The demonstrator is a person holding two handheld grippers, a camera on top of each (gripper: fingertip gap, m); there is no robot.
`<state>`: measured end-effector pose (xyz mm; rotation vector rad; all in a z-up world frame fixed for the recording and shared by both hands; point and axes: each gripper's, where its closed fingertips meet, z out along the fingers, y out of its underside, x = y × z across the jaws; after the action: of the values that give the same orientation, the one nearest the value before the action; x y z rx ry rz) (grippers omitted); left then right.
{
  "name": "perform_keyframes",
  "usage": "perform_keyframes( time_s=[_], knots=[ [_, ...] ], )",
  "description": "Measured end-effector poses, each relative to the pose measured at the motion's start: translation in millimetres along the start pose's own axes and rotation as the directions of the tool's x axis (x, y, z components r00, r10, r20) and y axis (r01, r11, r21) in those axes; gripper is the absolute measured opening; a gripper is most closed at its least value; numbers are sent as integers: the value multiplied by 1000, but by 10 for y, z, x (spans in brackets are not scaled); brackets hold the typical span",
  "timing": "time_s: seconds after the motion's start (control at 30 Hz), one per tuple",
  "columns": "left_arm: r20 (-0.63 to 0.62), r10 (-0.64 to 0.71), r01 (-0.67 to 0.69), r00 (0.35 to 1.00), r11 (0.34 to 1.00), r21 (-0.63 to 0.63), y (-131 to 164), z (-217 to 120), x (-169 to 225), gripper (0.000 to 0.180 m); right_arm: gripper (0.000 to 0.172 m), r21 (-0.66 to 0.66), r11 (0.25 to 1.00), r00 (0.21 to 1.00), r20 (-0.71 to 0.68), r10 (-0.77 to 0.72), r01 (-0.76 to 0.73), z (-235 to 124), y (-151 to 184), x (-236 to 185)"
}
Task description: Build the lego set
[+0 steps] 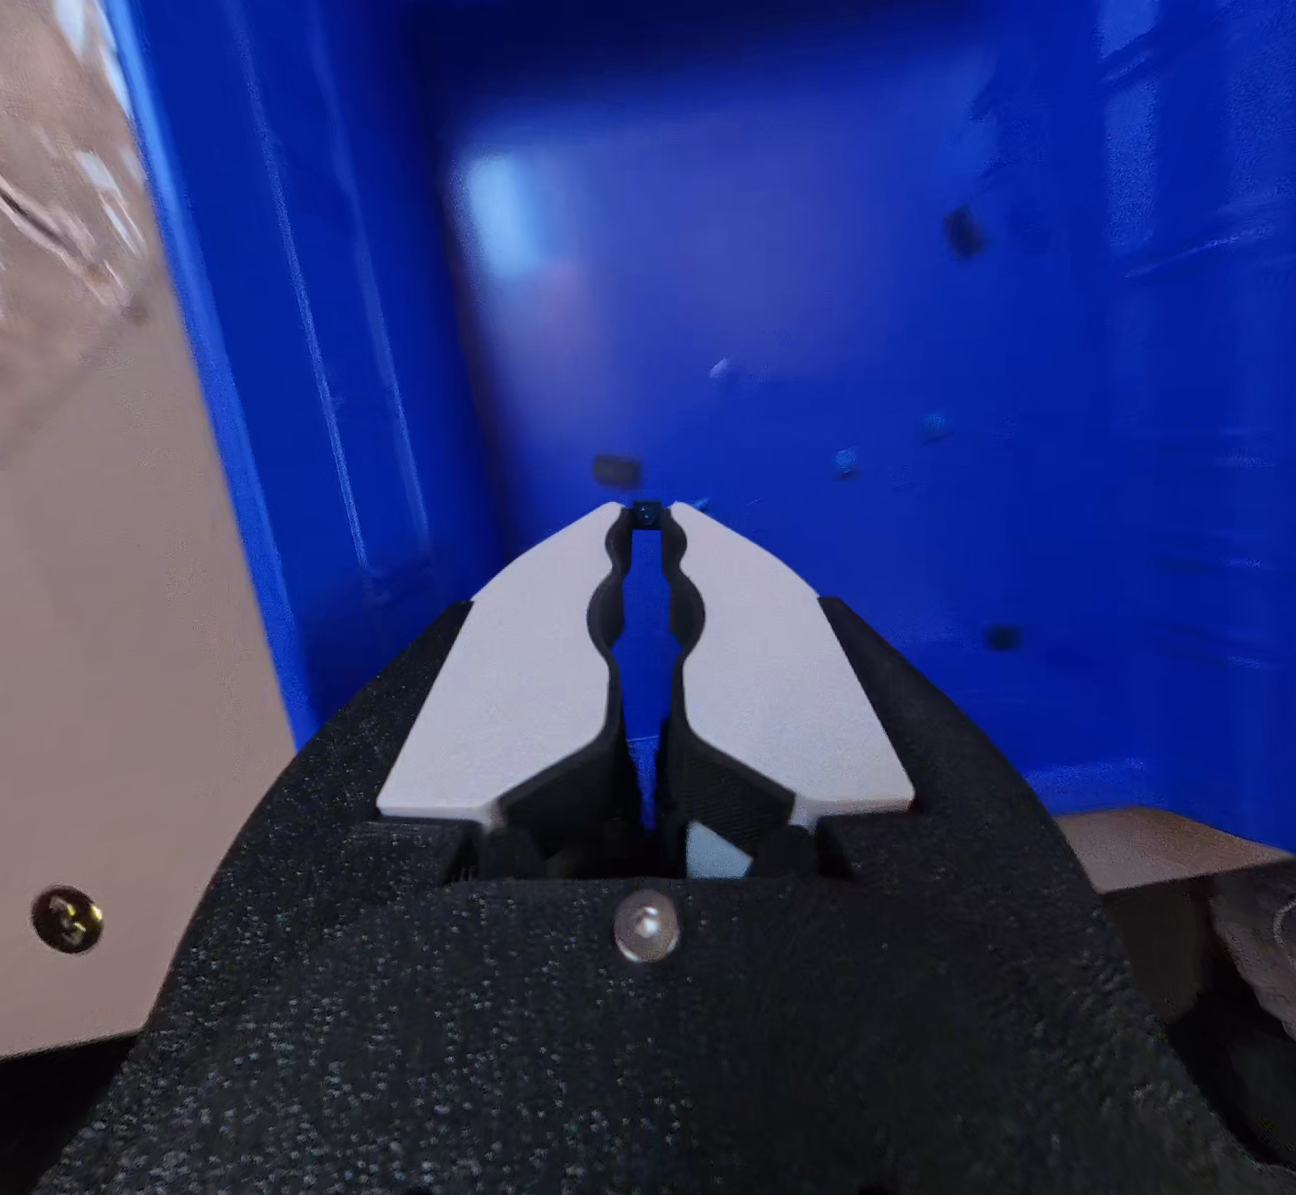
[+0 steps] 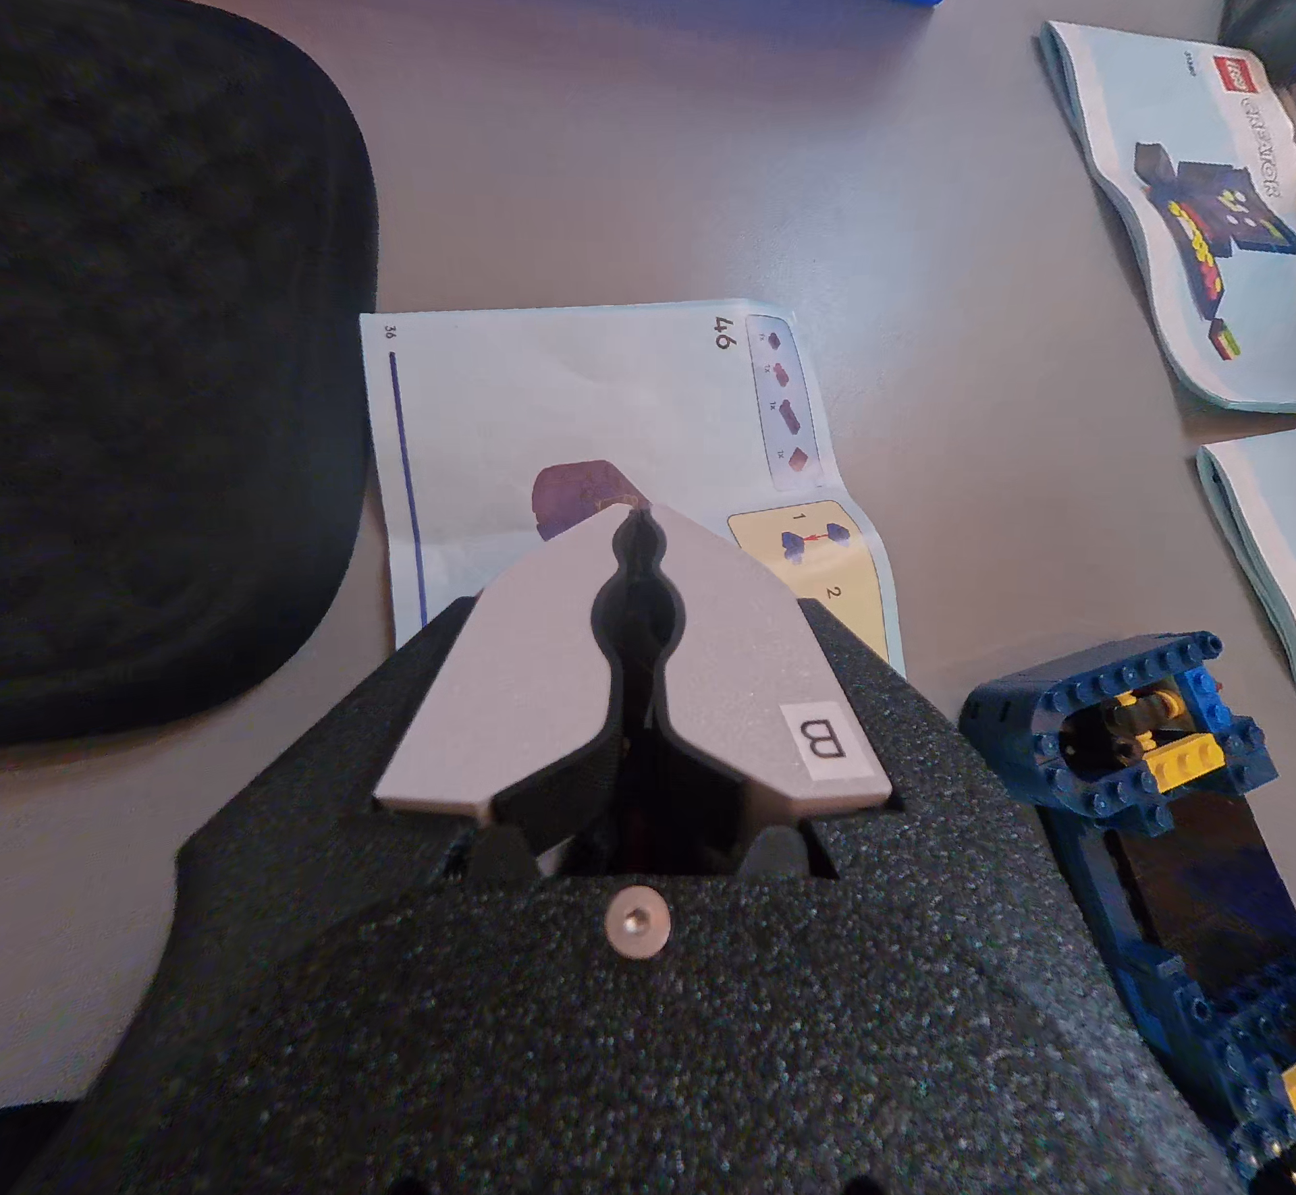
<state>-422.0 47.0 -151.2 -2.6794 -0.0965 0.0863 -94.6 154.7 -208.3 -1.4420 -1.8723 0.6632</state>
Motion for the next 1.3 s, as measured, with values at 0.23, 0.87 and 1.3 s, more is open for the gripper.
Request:
perform_keyframes(
  time_s=[0.23, 0.87, 1.3],
  knots=[
    [-195, 563, -516, 803, 821, 244, -753, -524, 2079, 7, 0, -1, 1000, 1000, 4, 3, -3, -5, 5, -1],
    [-470, 468, -566, 748, 820, -83, -378, 726, 2598, 17, 0, -2, 1000, 1000, 5, 3, -3, -35, 33, 2],
    [-252, 468, -435, 847, 883, 177, -715, 29, 2434, 62, 0, -1, 1000, 1000, 5, 4, -4, -33, 32, 4]
  ],
)
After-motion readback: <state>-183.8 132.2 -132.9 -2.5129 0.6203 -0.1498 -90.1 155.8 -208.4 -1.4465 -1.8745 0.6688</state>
